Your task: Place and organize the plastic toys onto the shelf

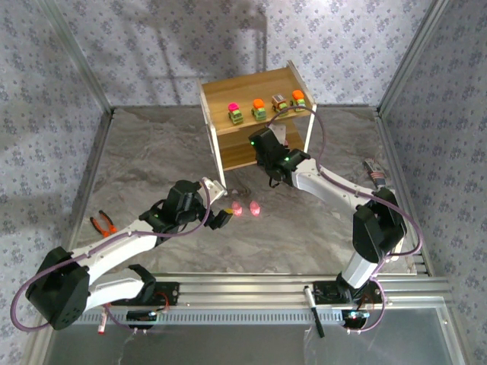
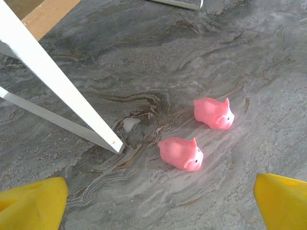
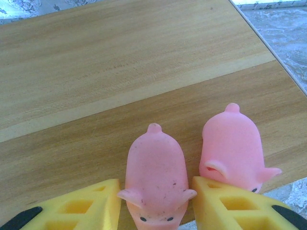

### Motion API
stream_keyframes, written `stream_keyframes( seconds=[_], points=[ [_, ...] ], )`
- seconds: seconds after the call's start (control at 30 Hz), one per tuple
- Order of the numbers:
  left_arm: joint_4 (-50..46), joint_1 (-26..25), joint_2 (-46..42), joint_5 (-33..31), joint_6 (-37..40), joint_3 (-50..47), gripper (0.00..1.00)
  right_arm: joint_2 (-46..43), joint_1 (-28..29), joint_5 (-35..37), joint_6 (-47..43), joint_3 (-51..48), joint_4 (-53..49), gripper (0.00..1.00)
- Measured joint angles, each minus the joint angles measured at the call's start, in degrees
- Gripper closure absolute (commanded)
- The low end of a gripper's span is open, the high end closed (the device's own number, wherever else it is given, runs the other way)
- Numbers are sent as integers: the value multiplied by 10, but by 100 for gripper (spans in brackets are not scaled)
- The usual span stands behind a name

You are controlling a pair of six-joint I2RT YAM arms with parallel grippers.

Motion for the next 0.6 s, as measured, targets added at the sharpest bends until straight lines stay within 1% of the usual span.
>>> stream_keyframes(
  seconds=[0.2,0.6],
  points=[
    [0,0,0,0,0,0,0,-1,3,2,0,-2,1,52],
    [0,0,0,0,0,0,1,-23,13,8,-13,-26,3,51]
  ],
)
